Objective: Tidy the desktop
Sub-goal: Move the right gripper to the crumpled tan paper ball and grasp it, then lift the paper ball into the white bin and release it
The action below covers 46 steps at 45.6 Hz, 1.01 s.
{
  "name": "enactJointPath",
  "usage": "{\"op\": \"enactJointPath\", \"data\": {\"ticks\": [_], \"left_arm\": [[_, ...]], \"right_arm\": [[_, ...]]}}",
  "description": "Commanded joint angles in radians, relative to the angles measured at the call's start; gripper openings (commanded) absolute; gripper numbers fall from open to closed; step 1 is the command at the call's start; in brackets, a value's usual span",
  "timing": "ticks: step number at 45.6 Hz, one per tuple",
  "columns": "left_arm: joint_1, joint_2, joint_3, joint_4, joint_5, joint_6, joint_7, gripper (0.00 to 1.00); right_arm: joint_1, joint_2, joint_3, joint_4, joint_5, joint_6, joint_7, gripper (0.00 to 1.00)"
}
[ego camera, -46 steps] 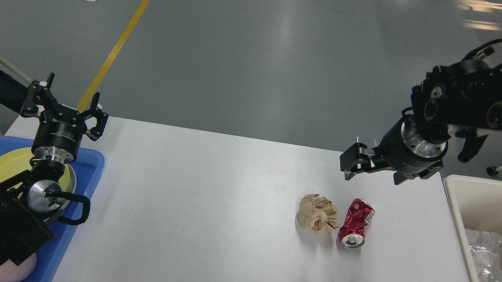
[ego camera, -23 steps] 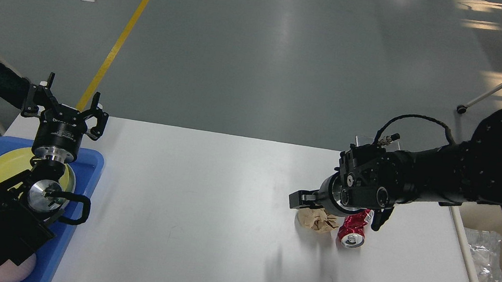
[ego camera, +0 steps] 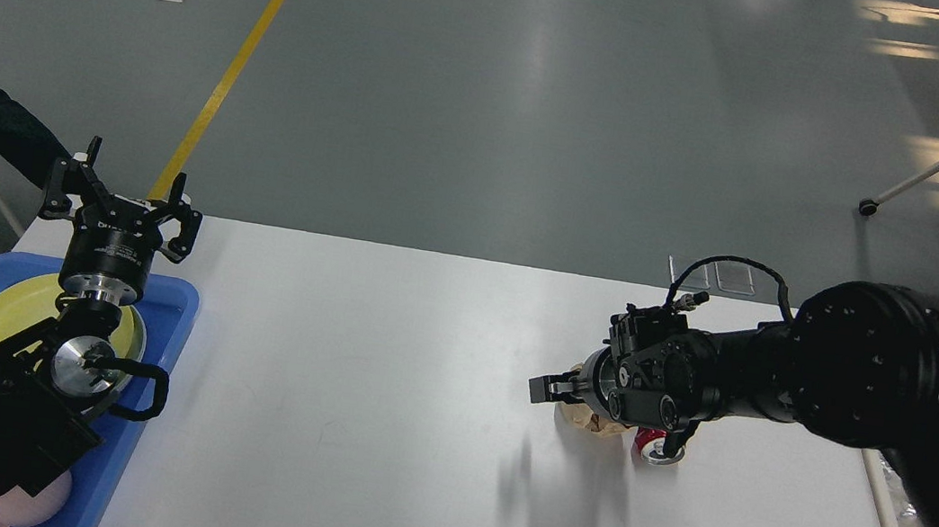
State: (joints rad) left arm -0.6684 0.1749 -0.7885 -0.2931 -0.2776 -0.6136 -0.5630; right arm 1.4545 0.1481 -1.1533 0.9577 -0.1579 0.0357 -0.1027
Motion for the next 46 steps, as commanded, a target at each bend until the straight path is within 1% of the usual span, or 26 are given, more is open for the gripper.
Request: {"op": "enactJointPath", "data": {"ticks": [1, 4, 8, 13, 14, 17, 19, 21, 24, 25, 31, 36, 42, 46], "left_arm": [[0.0, 0.0, 0.0, -0.003, 0.0, 0.0, 0.0, 0.96], [0.0, 0.0, 0.0, 0.0, 0.0, 0.0, 0.0, 0.96], [0.001, 0.0, 0.0, 0.0, 0.0, 0.0, 0.0, 0.96], [0.001, 0.0, 0.0, -0.003, 0.0, 0.0, 0.0, 0.96], [0.001, 0.0, 0.0, 0.0, 0.0, 0.0, 0.0, 0.96], [0.0, 0.0, 0.0, 0.0, 0.0, 0.0, 0.0, 0.96], [0.0, 0.0, 0.0, -0.003, 0.0, 0.0, 0.0, 0.96], [0.0, 0.0, 0.0, 0.0, 0.0, 0.0, 0.0, 0.96], [0.0, 0.0, 0.0, 0.0, 0.0, 0.0, 0.0, 0.96], [0.001, 0.0, 0.0, -0.003, 0.0, 0.0, 0.0, 0.96], [0.001, 0.0, 0.0, 0.0, 0.0, 0.0, 0.0, 0.96], [0.001, 0.0, 0.0, 0.0, 0.0, 0.0, 0.0, 0.96], [0.0, 0.0, 0.0, 0.0, 0.0, 0.0, 0.0, 0.96], [0.001, 0.0, 0.0, 0.0, 0.0, 0.0, 0.0, 0.96]], "right_arm": [[-0.023, 0.001, -0.022, -0.022, 0.0, 0.0, 0.0, 0.91], [-0.031, 0.001, -0.034, -0.022, 0.0, 0.0, 0.0, 0.8], [-0.045, 0.001, -0.04, -0.022, 0.001, 0.0, 0.0, 0.72], [-0.051, 0.001, -0.039, -0.02, 0.001, 0.0, 0.0, 0.56], [-0.052, 0.001, -0.039, -0.019, 0.001, 0.0, 0.0, 0.51], [-0.052, 0.001, -0.037, -0.017, 0.003, 0.003, 0.0, 0.32], [-0.054, 0.001, -0.032, -0.017, 0.004, 0.003, 0.0, 0.23], [-0.057, -0.001, -0.025, -0.017, 0.012, 0.003, 0.0, 0.12], [-0.059, -0.001, -0.022, -0.017, 0.017, 0.001, 0.0, 0.01], [-0.059, -0.001, -0.02, -0.017, 0.018, 0.001, 0.0, 0.0], [-0.048, -0.004, -0.019, -0.004, 0.018, 0.003, 0.0, 0.0], [-0.019, -0.016, -0.017, 0.042, 0.015, 0.004, 0.001, 0.0], [0.09, -0.067, 0.009, 0.139, 0.014, 0.007, 0.001, 0.0], [0.179, -0.122, 0.043, 0.217, 0.011, 0.015, 0.003, 0.0]]}}
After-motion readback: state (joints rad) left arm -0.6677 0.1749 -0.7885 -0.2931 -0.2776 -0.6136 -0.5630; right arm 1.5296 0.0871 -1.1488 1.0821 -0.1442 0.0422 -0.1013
